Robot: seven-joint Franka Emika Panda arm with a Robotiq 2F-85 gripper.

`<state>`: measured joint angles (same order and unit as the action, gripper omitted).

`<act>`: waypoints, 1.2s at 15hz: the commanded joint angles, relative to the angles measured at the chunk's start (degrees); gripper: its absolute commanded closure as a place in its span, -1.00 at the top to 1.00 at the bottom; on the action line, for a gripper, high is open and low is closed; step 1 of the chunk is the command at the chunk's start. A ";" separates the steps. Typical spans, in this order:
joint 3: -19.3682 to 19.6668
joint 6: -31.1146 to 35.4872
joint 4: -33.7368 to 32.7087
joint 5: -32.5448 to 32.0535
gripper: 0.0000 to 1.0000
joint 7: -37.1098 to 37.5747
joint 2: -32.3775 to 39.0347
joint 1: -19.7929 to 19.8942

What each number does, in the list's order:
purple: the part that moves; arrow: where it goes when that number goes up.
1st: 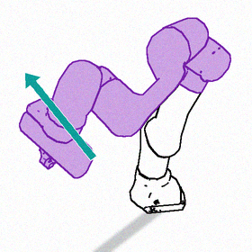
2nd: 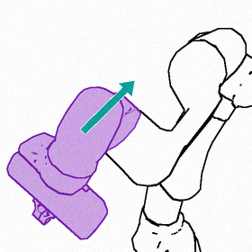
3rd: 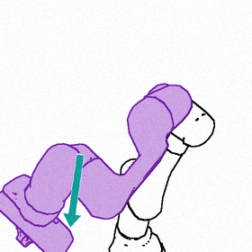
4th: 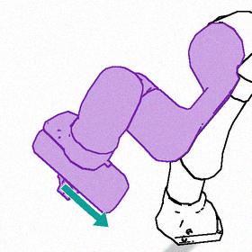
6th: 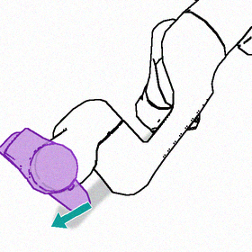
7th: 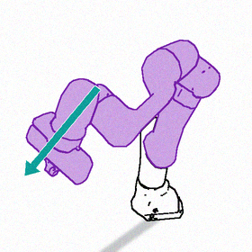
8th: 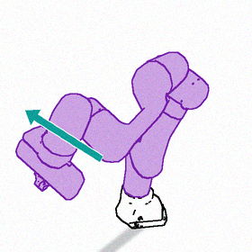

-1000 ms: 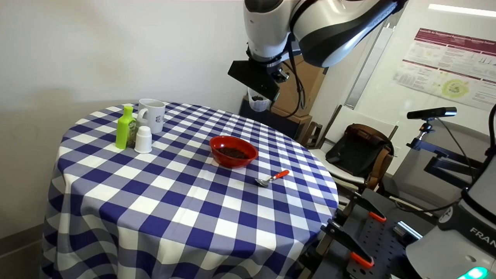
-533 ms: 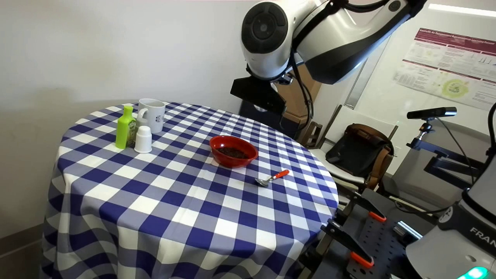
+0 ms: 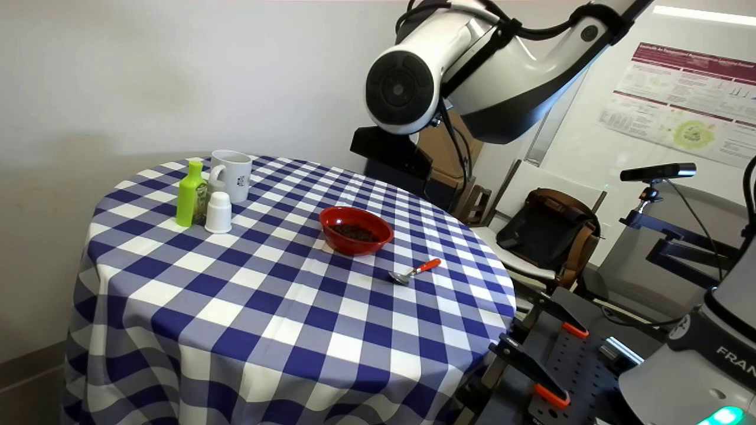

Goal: Pour the contents in the jug into the red bowl

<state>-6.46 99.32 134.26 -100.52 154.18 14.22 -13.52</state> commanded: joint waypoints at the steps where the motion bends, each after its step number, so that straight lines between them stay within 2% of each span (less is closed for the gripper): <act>1: -1.45 -4.52 -0.66 -4.22 -0.81 2.16 2.58 1.27; 10: -4.47 -16.14 0.90 -14.74 -0.81 3.48 4.56 0.06; 18: -6.22 -21.84 1.45 -16.07 -0.81 3.86 6.48 0.26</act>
<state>-12.09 80.81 134.93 -115.10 155.20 19.97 -13.29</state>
